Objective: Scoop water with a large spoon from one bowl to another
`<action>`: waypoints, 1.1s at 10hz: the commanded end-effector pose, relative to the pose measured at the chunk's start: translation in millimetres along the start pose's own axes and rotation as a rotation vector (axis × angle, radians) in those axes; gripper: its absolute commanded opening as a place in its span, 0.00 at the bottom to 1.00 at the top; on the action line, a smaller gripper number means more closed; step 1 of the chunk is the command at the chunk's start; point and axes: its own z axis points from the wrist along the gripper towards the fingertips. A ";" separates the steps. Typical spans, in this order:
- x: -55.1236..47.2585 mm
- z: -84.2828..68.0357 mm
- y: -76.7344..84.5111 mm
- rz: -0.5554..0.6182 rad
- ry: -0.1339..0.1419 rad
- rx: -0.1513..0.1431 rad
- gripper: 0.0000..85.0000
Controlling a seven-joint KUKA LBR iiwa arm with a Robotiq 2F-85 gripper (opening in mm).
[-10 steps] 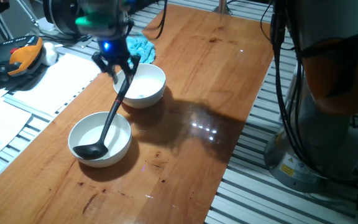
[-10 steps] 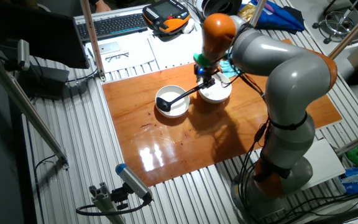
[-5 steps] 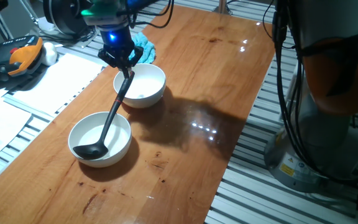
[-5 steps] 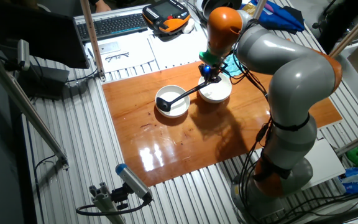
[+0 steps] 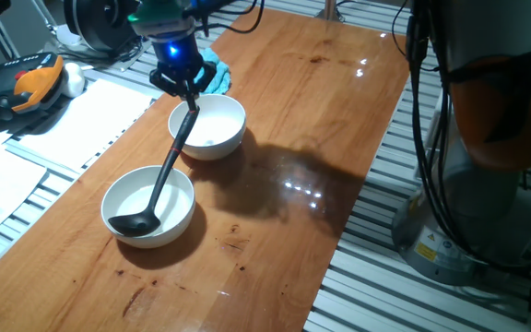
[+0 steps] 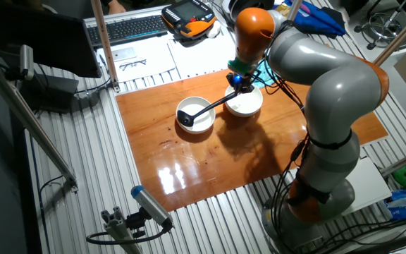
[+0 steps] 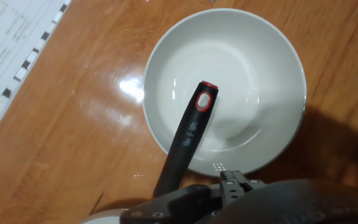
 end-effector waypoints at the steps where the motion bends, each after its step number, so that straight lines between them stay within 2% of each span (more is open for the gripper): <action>1: -0.4 -0.2 -0.4 -0.008 0.000 -0.003 0.00; 4: -6.5 -5.9 -9.3 -0.097 0.006 0.008 0.00; 6: -7.5 -6.6 -10.8 -0.126 0.014 -0.002 0.00; 8: -9.7 -7.7 -11.8 -0.204 -0.007 -0.033 0.00; 11: -10.3 -10.9 -16.6 -0.259 -0.016 -0.030 0.00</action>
